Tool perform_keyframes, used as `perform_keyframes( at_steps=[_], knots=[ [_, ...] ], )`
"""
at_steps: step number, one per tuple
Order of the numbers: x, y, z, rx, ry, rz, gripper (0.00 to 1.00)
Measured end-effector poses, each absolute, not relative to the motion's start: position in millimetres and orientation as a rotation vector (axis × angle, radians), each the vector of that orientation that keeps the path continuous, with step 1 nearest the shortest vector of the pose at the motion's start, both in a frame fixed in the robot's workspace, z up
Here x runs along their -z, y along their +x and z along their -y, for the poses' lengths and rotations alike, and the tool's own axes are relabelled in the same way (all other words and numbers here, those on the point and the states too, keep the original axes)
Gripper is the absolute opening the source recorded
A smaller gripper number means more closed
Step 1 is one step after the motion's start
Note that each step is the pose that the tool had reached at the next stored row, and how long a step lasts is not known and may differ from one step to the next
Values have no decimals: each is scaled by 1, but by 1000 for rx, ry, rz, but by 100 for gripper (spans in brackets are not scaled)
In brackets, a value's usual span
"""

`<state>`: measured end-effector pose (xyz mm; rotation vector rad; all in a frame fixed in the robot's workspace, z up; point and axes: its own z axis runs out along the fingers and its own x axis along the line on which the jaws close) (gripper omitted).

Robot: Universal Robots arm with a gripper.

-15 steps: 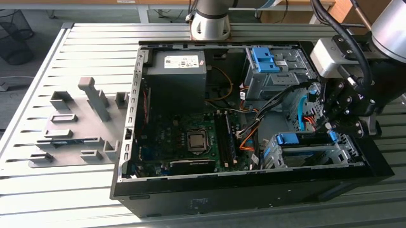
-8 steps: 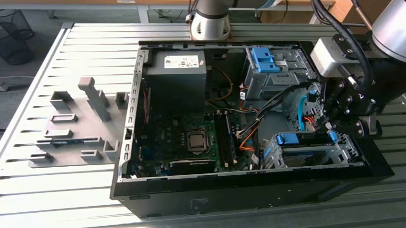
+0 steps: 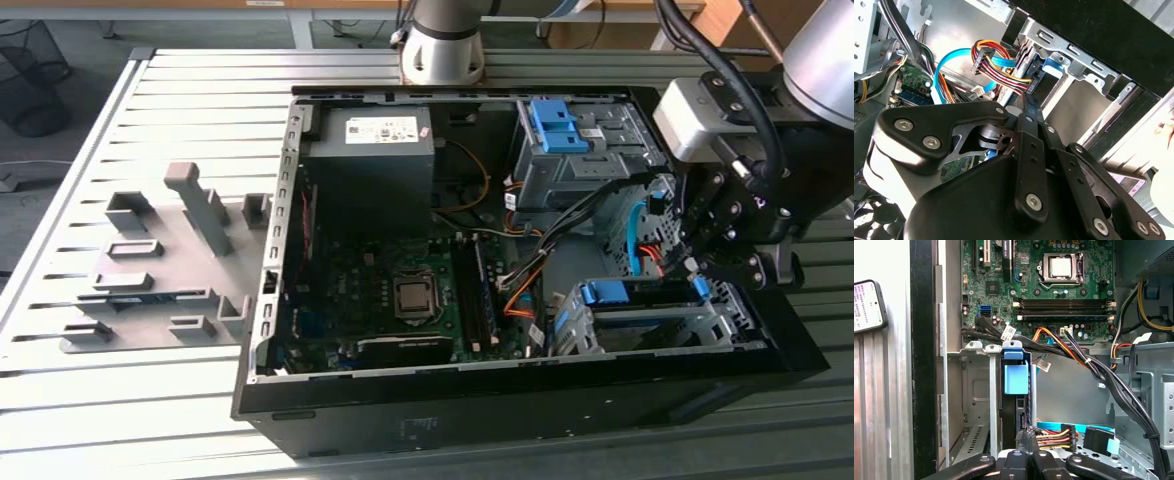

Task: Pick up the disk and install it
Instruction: 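Insert the second disk wire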

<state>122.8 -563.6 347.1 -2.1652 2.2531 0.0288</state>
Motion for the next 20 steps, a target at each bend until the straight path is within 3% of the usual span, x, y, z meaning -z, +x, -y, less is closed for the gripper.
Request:
perform_keyframes(
  at_steps=[12, 20],
  knots=[
    [-348, 109, 564, -24, -2164, -2251, 11],
    [-369, 100, 564, -18, -2160, -2247, 11]
  ],
)
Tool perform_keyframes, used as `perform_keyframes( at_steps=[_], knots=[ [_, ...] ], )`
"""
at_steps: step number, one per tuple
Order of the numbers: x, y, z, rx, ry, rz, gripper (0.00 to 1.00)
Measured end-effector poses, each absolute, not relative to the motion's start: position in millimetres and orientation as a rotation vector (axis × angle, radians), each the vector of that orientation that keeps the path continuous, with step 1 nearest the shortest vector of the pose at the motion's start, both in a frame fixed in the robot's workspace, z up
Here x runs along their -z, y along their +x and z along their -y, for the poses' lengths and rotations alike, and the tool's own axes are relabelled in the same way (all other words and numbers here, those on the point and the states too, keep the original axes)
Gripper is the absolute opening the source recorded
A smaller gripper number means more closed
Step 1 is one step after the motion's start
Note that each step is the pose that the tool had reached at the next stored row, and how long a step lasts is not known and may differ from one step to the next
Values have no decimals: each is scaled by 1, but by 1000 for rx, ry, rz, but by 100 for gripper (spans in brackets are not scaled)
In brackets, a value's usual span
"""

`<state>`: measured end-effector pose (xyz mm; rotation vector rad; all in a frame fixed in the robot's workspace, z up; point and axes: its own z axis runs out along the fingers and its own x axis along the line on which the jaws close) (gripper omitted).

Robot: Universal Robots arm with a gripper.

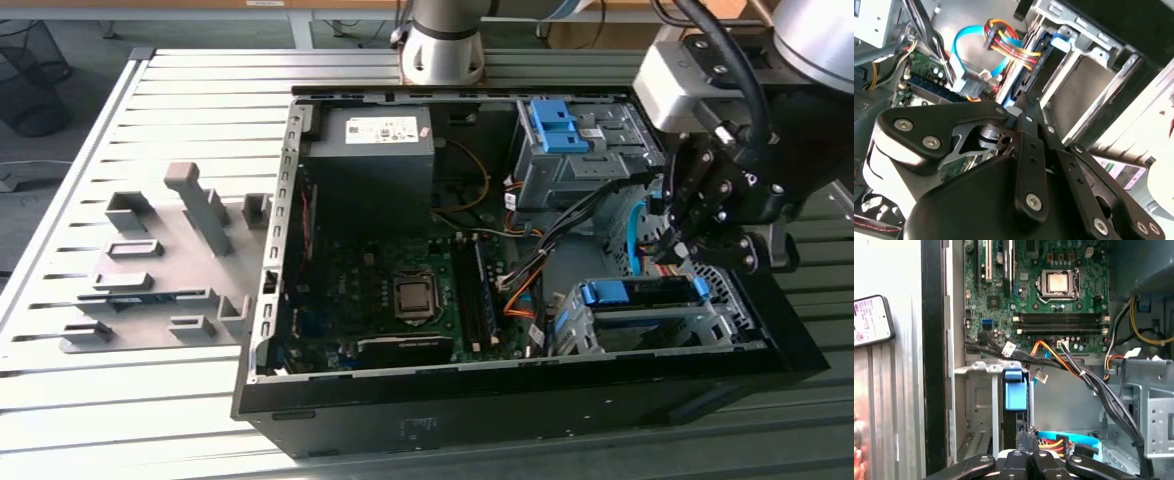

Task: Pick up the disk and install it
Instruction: 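Insert the second disk wire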

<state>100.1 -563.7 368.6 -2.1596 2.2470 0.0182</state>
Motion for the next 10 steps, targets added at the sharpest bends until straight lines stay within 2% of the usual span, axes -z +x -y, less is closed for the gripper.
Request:
perform_keyframes(
  at_steps=[10],
  knots=[
    [-382, 90, 560, -18, -2157, -2245, 11]
  ],
)
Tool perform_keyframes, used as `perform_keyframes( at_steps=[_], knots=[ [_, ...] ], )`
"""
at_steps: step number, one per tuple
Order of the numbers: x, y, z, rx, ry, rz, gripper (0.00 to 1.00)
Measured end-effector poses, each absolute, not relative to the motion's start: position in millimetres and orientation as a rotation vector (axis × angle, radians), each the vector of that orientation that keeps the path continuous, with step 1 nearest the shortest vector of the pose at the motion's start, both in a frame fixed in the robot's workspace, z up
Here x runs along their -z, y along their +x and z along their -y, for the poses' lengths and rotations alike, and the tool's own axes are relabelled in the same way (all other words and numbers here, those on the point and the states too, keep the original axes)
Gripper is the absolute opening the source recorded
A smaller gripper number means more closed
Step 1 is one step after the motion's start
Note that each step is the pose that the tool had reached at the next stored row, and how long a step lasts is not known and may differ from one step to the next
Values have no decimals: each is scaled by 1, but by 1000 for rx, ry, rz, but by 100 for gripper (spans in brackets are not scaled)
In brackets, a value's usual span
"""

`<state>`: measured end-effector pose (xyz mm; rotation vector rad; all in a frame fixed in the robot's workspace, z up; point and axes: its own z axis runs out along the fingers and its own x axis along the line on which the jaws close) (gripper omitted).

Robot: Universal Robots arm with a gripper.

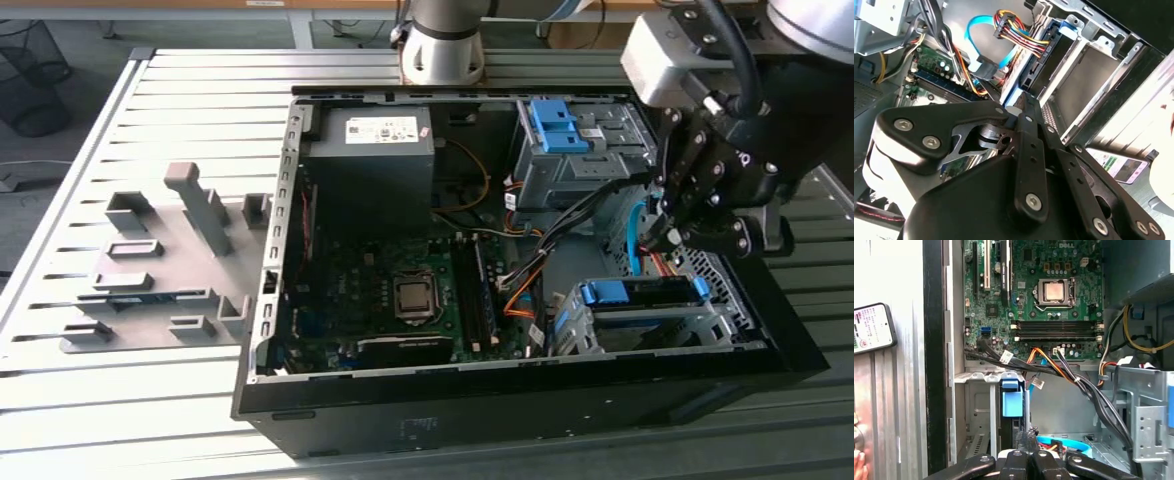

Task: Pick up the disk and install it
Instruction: 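Insert the second disk wire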

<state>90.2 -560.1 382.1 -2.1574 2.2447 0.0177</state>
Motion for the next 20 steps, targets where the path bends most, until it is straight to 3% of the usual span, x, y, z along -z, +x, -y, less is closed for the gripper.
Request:
perform_keyframes(
  at_steps=[20],
  knots=[
    [-393, 92, 528, -12, -2153, -2253, 11]
  ],
)
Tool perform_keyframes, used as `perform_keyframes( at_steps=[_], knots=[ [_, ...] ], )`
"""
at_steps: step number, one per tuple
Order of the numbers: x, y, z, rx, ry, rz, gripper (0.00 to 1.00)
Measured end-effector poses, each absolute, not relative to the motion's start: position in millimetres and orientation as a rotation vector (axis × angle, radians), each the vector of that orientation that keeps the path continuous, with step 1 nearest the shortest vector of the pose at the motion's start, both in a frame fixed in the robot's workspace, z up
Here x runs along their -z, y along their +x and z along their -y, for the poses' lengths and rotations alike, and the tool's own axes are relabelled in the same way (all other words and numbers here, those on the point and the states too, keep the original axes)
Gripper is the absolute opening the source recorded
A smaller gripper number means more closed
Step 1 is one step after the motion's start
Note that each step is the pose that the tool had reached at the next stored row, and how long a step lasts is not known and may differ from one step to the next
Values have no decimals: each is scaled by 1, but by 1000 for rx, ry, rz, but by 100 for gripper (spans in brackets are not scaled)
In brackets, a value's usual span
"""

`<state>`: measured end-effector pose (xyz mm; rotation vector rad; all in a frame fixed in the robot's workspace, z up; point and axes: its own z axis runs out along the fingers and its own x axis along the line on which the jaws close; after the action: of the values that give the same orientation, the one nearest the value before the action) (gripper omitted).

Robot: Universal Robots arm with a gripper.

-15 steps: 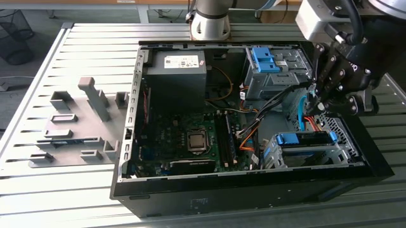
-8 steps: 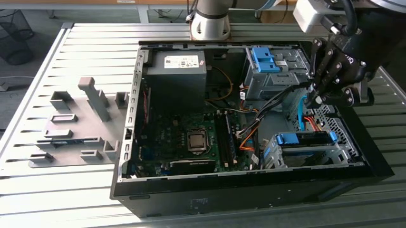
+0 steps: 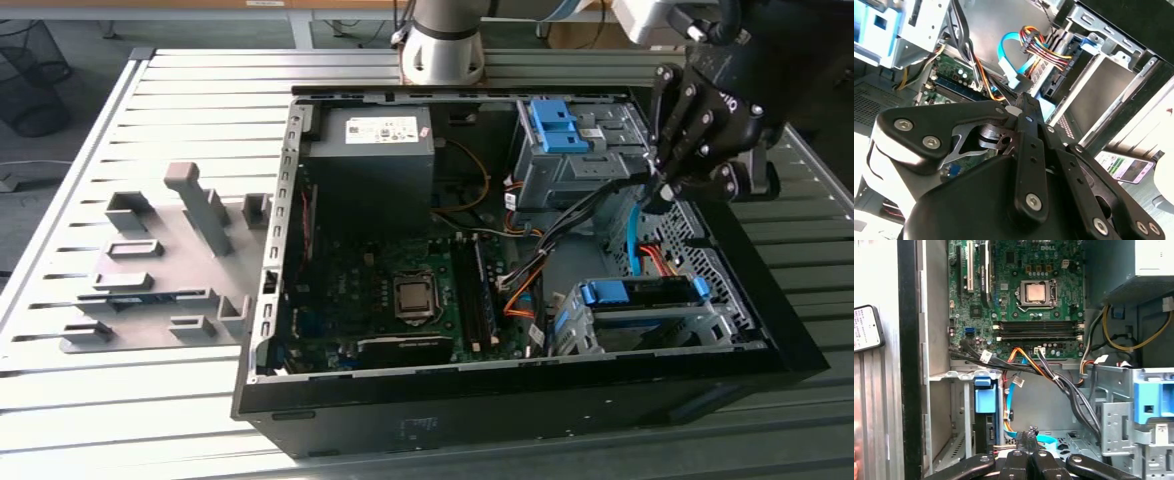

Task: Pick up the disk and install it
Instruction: 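Insert the second disk wire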

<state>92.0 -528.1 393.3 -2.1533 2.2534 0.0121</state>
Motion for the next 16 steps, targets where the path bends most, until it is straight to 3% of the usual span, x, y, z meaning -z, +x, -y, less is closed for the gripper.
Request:
perform_keyframes(
  at_steps=[10, 13, 16],
  knots=[
    [-395, 95, 517, 0, -2115, -2299, 11],
    [-394, 95, 515, 28, -2126, -2310, 24],
    [-392, 95, 511, 51, -2135, -2320, 24]
  ],
)
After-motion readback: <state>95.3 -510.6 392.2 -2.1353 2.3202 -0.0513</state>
